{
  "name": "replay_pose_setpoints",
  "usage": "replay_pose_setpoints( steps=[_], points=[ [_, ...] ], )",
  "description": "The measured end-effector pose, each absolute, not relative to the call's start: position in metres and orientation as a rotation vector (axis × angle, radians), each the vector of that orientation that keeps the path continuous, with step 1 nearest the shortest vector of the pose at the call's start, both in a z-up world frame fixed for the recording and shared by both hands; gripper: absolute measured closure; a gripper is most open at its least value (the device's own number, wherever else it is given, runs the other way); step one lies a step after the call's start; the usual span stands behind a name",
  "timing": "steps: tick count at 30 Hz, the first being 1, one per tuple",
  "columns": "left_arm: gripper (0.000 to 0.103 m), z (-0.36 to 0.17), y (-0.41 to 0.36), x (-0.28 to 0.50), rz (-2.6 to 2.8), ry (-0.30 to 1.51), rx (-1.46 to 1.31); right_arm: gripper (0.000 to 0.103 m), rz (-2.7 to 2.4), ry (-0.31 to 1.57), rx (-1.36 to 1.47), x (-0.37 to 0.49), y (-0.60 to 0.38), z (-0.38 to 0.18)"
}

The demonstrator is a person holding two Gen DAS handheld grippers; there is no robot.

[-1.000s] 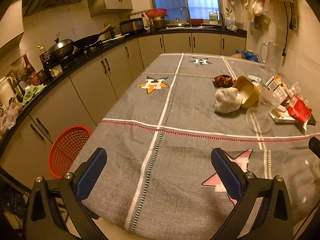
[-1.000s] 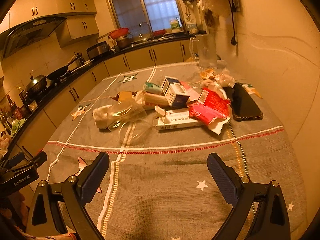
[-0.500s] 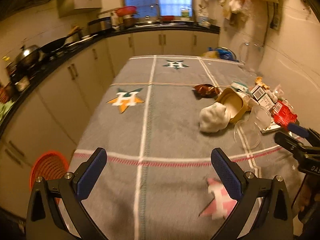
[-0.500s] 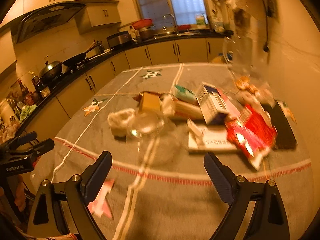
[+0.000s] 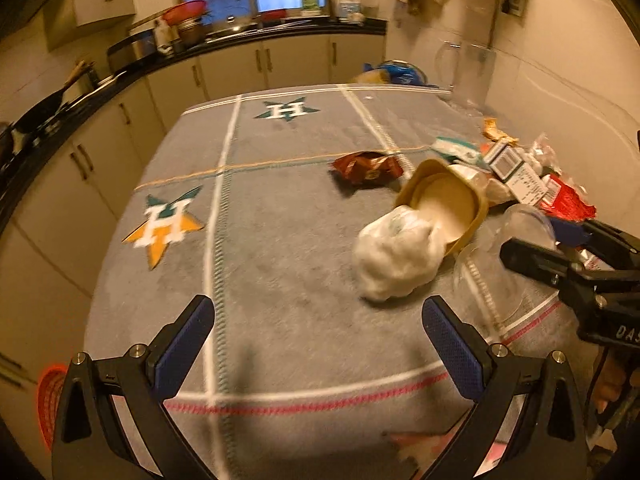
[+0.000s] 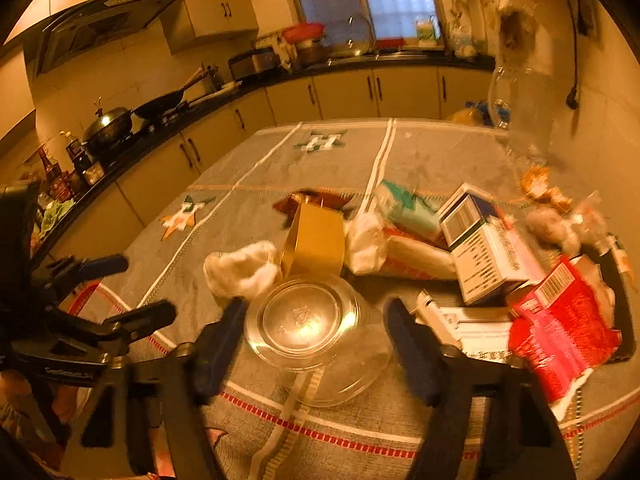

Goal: Collect trash
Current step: 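Grasp the white crumpled towel with the left tool while the right tool grasps the clear cup, then carry towel and clear cup to the red basket and release both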

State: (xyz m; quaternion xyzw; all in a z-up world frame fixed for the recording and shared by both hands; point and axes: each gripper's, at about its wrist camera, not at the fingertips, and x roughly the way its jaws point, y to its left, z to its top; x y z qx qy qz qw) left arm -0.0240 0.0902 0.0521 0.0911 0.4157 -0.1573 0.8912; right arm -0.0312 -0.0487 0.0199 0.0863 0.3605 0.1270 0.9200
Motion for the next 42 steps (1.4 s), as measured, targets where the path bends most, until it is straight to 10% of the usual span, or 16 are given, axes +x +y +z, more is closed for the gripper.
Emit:
replay_pose_setpoints(
  steps=[9, 11, 13, 26, 42],
  points=[
    [0.006, 0.038, 0.048, 0.011, -0.440, 0.897, 0.182, 0.047, 0.288, 0.737, 0.298, -0.043, -0.075, 0.024],
    [0.051, 0.034, 0.043, 0.014, -0.456, 0.925, 0.162, 0.047, 0.293, 0.737, 0.320, -0.046, -0.081, 0.026],
    [0.067, 0.030, 0.041, 0.017, -0.453, 0.963, 0.127, 0.047, 0.297, 0.735, 0.329, -0.049, -0.084, 0.028],
    [0.071, 0.083, 0.115, -0.077, -0.343, 0.822, -0.050, 0.047, 0.345, 0.686, 0.319, -0.077, -0.073, 0.056],
    [0.070, 0.074, 0.392, -0.208, 0.267, 0.755, -0.356, 0.047, 0.635, 0.774, 0.220, -0.064, 0.082, 0.073]
  ],
)
